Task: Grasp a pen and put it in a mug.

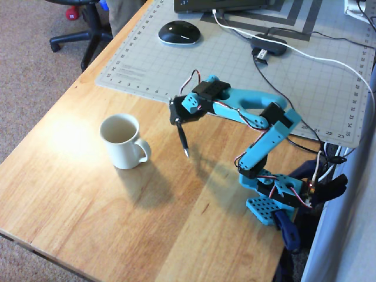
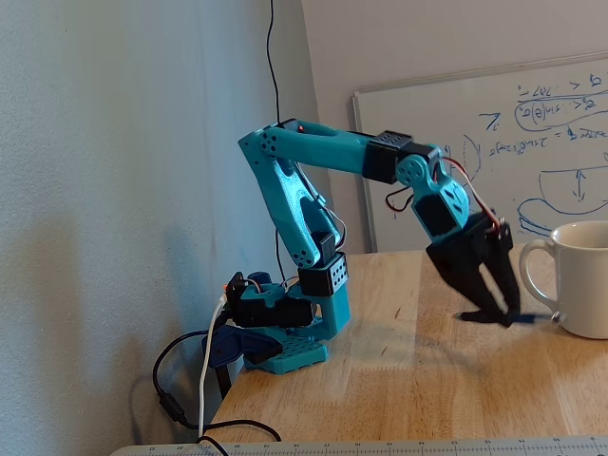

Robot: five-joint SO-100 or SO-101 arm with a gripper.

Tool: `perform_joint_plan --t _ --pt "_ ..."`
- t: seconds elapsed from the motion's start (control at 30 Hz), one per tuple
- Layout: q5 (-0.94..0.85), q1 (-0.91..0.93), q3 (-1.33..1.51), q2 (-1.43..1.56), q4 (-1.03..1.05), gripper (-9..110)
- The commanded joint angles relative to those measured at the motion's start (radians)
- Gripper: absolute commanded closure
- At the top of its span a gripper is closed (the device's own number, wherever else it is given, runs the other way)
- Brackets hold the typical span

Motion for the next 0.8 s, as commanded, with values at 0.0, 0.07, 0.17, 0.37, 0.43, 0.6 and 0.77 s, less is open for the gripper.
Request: perform_joint_plan --t 0.0,0.07,0.17,0.37,0.43,0.6,0.77 --pt "-0.014 -0.011 -0.057 0.143 -0.178 99" --pt "-0.014 -0.014 -0.058 0.175 -0.282 99" --pt "-0.015 -0.031 -0.058 0.212 -0.449 99" --pt "-0.015 -0.117 -0.057 0.229 -0.770 99" --pt "-0.026 -0.143 -0.046 0.229 -0.845 99" --pt "-0.233 -0.225 -0.043 0.222 -0.908 99" --pt "-0.578 -0.296 -0.051 0.152 -0.919 99"
